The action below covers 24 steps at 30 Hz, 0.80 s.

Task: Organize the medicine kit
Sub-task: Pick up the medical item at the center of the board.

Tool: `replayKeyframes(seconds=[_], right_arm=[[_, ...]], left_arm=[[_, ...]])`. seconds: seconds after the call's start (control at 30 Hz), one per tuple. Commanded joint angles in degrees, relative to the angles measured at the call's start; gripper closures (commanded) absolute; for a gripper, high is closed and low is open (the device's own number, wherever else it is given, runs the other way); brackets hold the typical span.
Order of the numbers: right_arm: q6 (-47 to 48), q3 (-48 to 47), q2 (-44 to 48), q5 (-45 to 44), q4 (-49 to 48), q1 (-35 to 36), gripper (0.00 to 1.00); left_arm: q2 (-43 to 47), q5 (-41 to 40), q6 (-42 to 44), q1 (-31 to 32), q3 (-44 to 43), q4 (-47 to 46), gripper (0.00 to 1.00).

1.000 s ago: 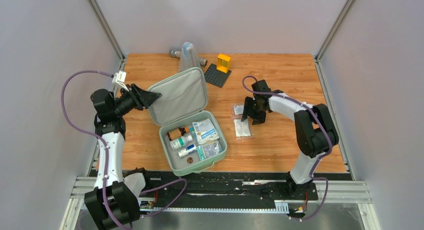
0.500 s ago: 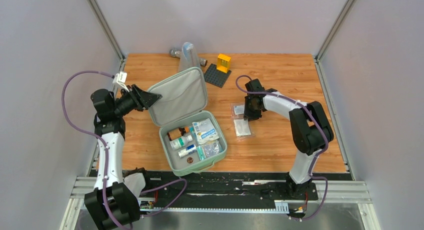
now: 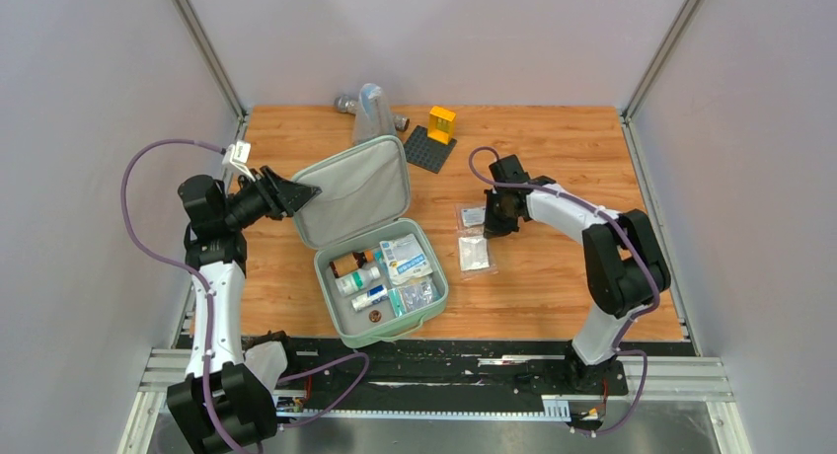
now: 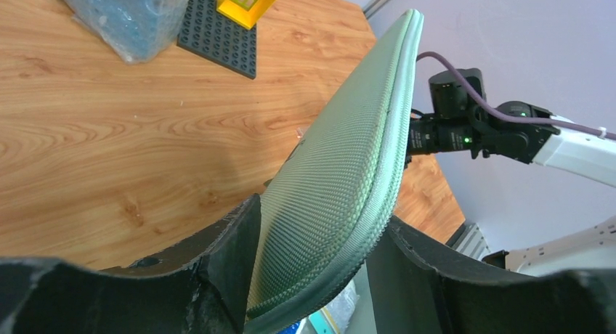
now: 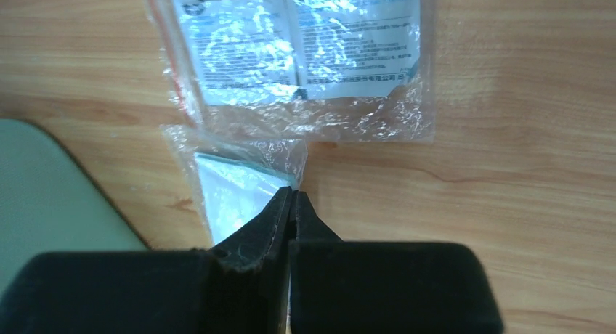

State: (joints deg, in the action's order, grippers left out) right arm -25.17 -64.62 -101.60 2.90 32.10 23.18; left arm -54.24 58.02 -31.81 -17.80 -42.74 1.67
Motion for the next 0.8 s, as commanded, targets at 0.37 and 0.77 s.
replayKeyframes(seconds=[0.37, 0.77], right_arm=[[8.8, 1.2, 20.1, 5.4, -5.2, 2.4, 1.00], [15.8, -1.2, 27.6, 4.0, -7.1, 7.6, 1.00]], left_arm=[[1.6, 1.3, 0.0, 0.2, -4.3, 0.8, 0.31], [2.6, 1.2, 0.8, 0.2, -5.7, 3.1, 0.31]])
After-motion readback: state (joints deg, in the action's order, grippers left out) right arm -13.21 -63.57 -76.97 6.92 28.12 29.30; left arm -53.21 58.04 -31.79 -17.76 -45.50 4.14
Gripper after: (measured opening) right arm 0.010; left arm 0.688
